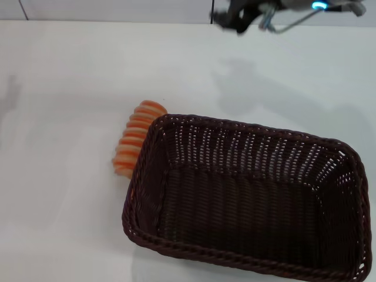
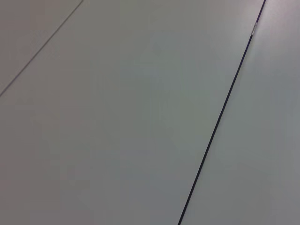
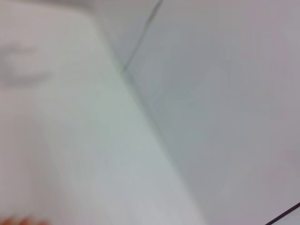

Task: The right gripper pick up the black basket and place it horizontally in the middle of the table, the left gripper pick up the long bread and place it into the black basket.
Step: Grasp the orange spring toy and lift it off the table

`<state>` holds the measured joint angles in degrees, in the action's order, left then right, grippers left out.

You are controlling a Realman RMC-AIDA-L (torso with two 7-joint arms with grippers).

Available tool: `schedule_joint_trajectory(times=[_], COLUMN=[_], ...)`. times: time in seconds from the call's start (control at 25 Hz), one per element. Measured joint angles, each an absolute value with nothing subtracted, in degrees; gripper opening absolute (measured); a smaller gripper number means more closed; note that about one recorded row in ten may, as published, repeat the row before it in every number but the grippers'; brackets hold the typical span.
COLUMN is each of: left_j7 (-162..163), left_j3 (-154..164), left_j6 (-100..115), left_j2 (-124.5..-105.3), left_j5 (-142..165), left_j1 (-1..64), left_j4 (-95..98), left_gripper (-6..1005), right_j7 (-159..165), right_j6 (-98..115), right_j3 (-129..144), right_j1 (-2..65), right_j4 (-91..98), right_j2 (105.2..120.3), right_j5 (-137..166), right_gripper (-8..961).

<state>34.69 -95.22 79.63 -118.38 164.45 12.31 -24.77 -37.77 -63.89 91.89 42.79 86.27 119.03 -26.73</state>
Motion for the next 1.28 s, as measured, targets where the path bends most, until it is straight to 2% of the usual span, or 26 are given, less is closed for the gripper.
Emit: schedule_joint_trajectory(times=[0.36,0.68,0.84,0.88,0.92,0.96,1.12,1.28], left_j7=[39.9,46.8,50.8,52.3,54.6,54.6,58.3,58.2], left_j3=[-92.9,-85.8,-80.2,-78.5,-76.0,-76.0,-72.5,-70.5], left_j6=[79.1,76.9,72.0,69.8,66.1,66.1,58.5,50.5], left_j2=[-117.34,-113.9,-110.75,-109.63,-107.57,-107.57,-103.86,-101.35], left_j5=[165.4,165.4,165.5,165.5,165.5,165.5,165.5,165.5], left_j1=[12.2,12.6,11.4,11.0,10.4,10.4,9.4,8.7], left_j4=[-25.3,-26.8,-32.3,-34.5,-37.7,-37.7,-44.0,-49.6], left_gripper=[864,865,865,865,865,865,865,866], right_j7=[-43.7,-44.6,-41.5,-39.9,-38.5,-37.1,-31.6,-28.1], right_j6=[-28.1,10.6,26.5,30.2,33.0,36.1,49.7,61.0], right_j3=[96.9,110.1,113.9,114.3,114.6,114.8,115.6,115.9], right_j1=[29.0,18.3,16.1,15.7,15.3,15.0,13.9,12.3], right_j4=[85.2,79.6,73.8,72.2,70.8,69.0,61.2,55.8], right_j2=[119.12,119.09,119.17,119.2,119.22,119.23,119.32,119.54], right_j5=[-34.3,-35.9,-36.2,-36.2,-36.2,-36.2,-36.3,-38.6], right_gripper=[384,384,383,383,383,383,384,385])
